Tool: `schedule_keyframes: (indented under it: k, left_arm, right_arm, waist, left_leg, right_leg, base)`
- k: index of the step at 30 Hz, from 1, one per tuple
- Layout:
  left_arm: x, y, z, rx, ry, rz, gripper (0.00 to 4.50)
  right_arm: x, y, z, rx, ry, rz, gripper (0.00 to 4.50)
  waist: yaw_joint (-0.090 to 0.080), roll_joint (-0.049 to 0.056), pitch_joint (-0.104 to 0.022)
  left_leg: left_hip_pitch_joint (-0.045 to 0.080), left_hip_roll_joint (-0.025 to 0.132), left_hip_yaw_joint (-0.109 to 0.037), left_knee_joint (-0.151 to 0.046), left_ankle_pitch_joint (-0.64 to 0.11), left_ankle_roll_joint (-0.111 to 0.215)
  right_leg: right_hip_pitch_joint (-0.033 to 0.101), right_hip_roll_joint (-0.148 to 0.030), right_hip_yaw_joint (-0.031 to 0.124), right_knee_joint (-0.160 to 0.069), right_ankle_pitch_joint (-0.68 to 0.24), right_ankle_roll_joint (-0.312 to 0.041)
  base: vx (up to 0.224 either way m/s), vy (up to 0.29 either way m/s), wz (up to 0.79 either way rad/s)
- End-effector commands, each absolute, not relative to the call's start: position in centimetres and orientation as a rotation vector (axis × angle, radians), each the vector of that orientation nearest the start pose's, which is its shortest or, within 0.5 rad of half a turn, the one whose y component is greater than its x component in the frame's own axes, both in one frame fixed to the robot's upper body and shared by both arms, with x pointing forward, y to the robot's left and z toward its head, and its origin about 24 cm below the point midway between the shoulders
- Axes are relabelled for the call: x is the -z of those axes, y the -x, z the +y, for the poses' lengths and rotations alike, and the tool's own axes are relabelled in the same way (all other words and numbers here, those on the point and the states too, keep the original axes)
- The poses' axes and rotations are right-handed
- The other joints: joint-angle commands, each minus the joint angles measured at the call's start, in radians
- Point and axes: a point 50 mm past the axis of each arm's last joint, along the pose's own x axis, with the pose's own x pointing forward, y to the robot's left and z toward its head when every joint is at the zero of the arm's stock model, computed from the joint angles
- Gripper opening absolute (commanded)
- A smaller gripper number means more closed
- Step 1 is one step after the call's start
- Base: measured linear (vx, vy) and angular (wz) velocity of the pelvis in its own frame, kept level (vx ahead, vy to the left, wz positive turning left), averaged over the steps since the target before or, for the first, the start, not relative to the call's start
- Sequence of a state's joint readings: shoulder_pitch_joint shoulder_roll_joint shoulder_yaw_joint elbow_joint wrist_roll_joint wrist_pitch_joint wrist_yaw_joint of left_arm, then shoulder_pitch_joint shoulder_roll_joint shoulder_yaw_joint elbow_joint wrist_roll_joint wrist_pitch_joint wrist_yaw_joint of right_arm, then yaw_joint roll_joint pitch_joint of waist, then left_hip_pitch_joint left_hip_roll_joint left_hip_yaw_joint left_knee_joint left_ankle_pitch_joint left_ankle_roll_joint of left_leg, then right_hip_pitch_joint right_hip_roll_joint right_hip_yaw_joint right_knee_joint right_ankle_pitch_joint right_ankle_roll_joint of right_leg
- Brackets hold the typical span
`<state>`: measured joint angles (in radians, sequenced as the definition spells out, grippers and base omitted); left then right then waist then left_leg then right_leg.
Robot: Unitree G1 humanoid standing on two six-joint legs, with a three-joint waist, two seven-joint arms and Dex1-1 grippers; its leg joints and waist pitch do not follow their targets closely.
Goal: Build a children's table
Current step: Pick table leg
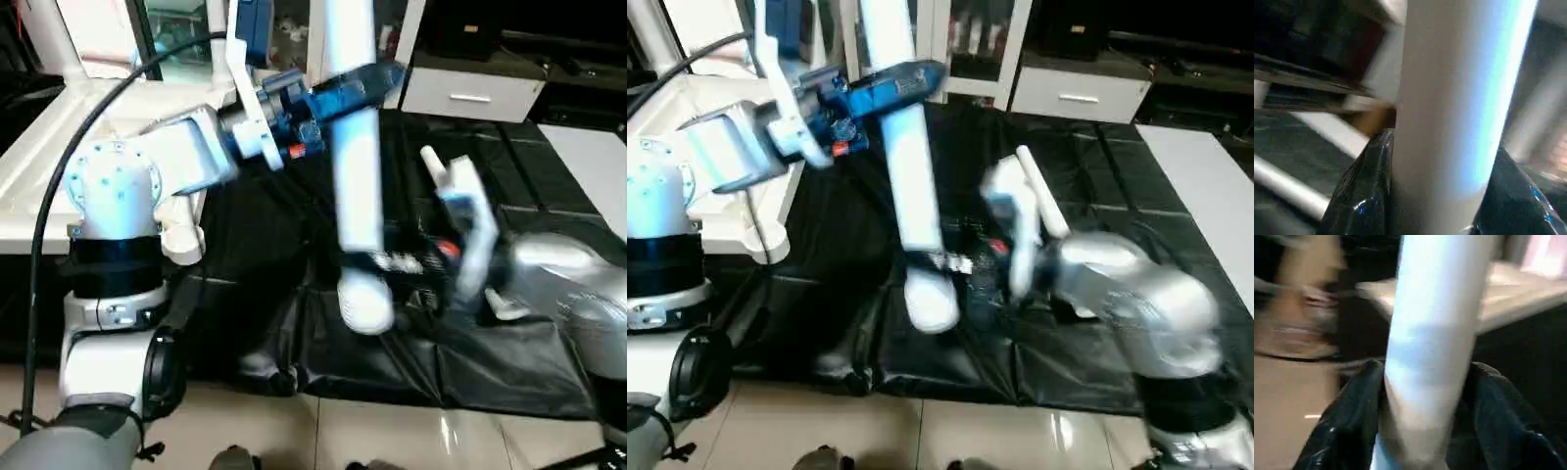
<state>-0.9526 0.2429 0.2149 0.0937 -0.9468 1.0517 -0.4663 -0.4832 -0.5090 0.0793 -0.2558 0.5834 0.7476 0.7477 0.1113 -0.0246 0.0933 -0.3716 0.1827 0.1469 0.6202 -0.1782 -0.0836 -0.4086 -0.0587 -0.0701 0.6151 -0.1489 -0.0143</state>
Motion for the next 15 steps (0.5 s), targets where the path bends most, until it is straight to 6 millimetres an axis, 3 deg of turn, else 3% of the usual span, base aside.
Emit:
schedule_keyframes:
  k: [1,2,4,5,8,15]
  left_arm:
    - [-26.0,-33.0,8.1,1.07,0.419,0.068,1.84]
    - [-26.0,-33.0,8.1,1.07,0.419,0.068,1.84]
    - [-25.9,-33.1,7.5,1.02,0.384,0.043,1.77]
    - [-25.9,-33.1,7.5,1.016,0.382,0.041,1.74]
    - [-26.3,-33.5,6.3,0.921,0.366,-0.023,1.74]
    - [-26.7,-34.1,5.8,0.801,0.308,-0.069,1.74]
  right_arm:
    - [-17.5,-29.4,-13.0,-0.942,0.029,0.079,2.97]
    - [-17.5,-29.4,-13.0,-0.942,0.029,0.079,3.01]
    - [-17.2,-29.5,-12.3,-0.91,0.052,0.073,3.14]
    - [-17.2,-29.5,-12.3,-0.908,0.054,0.072,3.25]
    - [-16.0,-31.0,-10.9,-0.686,0.124,0.038,3.47]
    - [-14.8,-32.5,-10.8,-0.42,0.288,0.077,3.59]
  waist:
    - [-0.001,-0.004,-0.094]
    - [-0.001,-0.003,-0.094]
    - [0.004,0.002,-0.099]
    - [0.006,0.002,-0.1]
    - [-0.004,-0.002,-0.101]
    - [-0.015,-0.003,-0.098]
  left_leg:
    - [0.006,0.025,0.0,-0.069,-0.173,-0.019]
    - [0.005,0.026,-0.001,-0.07,-0.173,-0.02]
    - [0.016,0.032,0.0,-0.068,-0.168,-0.017]
    - [0.01,0.035,-0.001,-0.07,-0.151,-0.017]
    - [0.0,0.033,0.0,-0.071,-0.129,-0.035]
    - [0.001,0.027,0.001,-0.073,-0.163,-0.047]
  right_leg:
    - [0.052,-0.072,0.039,-0.094,-0.471,-0.059]
    - [0.053,-0.072,0.038,-0.091,-0.464,-0.061]
    - [0.046,-0.07,0.041,-0.087,-0.405,-0.085]
    - [0.051,-0.07,0.042,-0.077,-0.342,-0.11]
    - [0.056,-0.075,0.044,-0.069,-0.266,-0.142]
    - [0.059,-0.068,0.045,-0.071,-0.303,-0.099]
  base:
    - [0.0,0.0,0.0]
    - [0.0,0.0,0.0]
    - [0.0,0.0,0.0]
    - [0.0,0.0,0.0]
    - [0.0,0.0,0.0]
    - [0.0,0.0,0.0]
